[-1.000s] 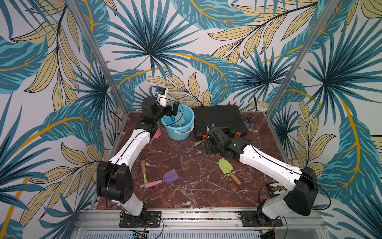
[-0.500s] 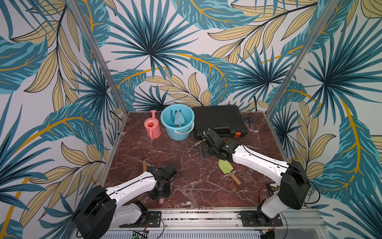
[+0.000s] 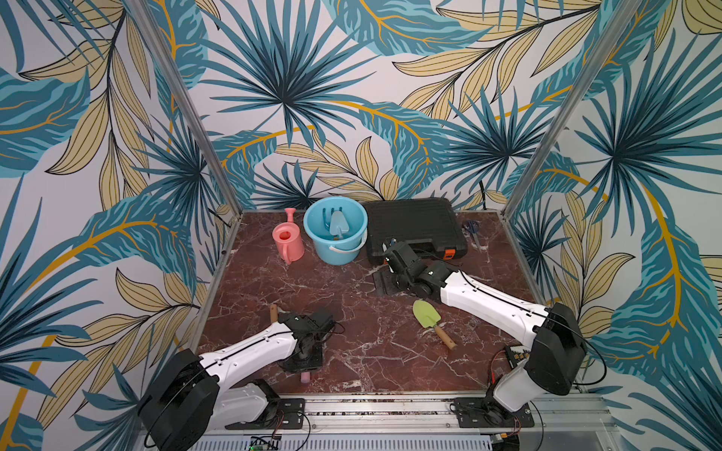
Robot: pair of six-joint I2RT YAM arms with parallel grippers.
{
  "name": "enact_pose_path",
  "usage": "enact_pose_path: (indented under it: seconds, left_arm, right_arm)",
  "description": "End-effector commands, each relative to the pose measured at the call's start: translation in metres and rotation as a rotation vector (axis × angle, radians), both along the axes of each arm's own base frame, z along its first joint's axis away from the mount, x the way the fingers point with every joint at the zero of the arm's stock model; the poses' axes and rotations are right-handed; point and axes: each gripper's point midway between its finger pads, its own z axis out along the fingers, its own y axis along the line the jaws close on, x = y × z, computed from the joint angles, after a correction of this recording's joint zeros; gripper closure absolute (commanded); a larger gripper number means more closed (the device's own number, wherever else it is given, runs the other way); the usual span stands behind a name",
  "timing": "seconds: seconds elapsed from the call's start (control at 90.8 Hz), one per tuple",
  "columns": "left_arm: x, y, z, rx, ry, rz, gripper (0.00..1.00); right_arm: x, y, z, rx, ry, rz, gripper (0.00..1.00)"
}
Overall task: Organize the gardening tools
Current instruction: Pick up the gardening tool from the center of the board.
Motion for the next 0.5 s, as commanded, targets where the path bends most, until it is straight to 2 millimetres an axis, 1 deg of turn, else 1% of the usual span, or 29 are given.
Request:
enact_pose_path:
  seconds: [0.0,0.044,0.154,0.231,0.297,0.375,0.485]
  left_arm:
    - [-0.031,-0.015,-0.028,-0.122,0.144,0.026,0.02]
    - [-0.037,-0.021,-0.034,-0.152,0.167,0.021,0.03]
    - [-0.046,-0.048,-0.048,-0.237,0.202,-0.030,0.04]
    - [-0.050,-0.069,-0.052,-0.249,0.214,-0.091,0.05]
    - [-0.054,-0.082,-0.056,-0.247,0.234,-0.121,0.05]
    - [-0.057,-0.088,-0.058,-0.225,0.259,-0.146,0.06]
    - [-0.053,-0.096,-0.050,-0.178,0.259,-0.231,0.06]
  right_arm:
    - [-0.003,-0.010,0.000,0.002,-0.009,-0.031,0.00]
    - [-0.004,-0.011,-0.001,0.003,-0.010,-0.036,0.00]
    - [-0.007,-0.016,-0.006,-0.004,-0.004,-0.048,0.00]
    - [-0.008,-0.018,-0.010,-0.014,0.002,-0.054,0.01]
    - [-0.009,-0.020,-0.012,-0.016,0.003,-0.058,0.00]
    - [-0.010,-0.021,-0.014,-0.015,0.003,-0.057,0.00]
    - [-0.009,-0.019,-0.016,-0.017,0.007,-0.045,0.00]
